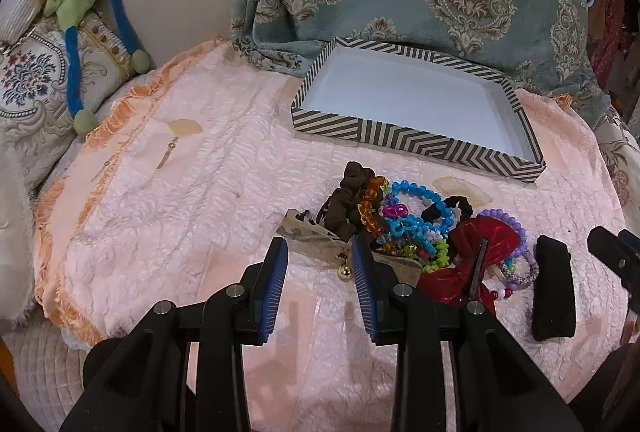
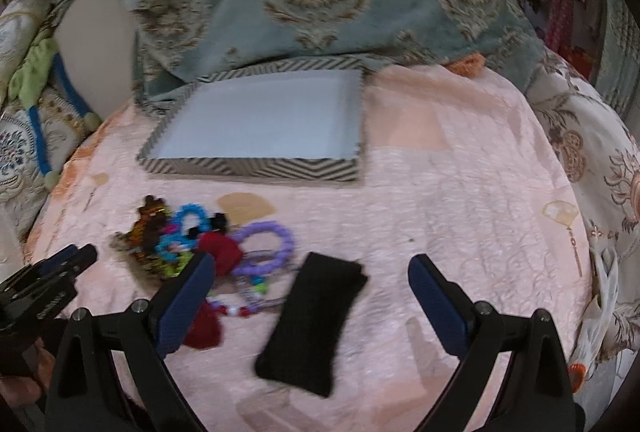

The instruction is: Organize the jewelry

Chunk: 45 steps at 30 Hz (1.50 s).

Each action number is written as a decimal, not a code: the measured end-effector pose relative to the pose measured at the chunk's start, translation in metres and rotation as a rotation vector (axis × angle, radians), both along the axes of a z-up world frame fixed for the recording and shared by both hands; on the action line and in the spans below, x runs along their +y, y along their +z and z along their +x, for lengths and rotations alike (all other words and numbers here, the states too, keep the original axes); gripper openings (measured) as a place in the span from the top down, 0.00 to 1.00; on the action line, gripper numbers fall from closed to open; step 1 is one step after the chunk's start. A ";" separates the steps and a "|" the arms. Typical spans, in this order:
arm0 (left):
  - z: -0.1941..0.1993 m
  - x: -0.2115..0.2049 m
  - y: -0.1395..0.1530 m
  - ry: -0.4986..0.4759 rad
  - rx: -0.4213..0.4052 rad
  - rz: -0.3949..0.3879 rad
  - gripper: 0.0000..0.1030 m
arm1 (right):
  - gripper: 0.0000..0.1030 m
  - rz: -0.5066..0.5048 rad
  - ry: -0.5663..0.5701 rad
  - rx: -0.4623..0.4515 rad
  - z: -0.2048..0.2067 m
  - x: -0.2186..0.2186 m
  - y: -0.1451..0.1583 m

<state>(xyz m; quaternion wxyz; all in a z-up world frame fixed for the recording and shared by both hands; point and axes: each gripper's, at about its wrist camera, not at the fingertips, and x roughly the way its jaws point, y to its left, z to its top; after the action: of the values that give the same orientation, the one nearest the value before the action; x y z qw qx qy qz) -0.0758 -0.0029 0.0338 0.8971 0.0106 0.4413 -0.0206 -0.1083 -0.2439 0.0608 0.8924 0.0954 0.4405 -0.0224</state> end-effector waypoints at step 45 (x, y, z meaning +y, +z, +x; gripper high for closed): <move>-0.015 -0.004 0.014 -0.019 -0.029 -0.028 0.84 | 0.03 -0.028 0.073 -0.027 -0.013 0.031 0.020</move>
<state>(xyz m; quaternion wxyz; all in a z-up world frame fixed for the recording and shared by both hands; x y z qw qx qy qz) -0.0908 -0.0071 0.0474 0.9032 0.0025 0.4277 -0.0352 -0.1208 -0.2126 0.0812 0.8997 0.0670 0.4313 0.0053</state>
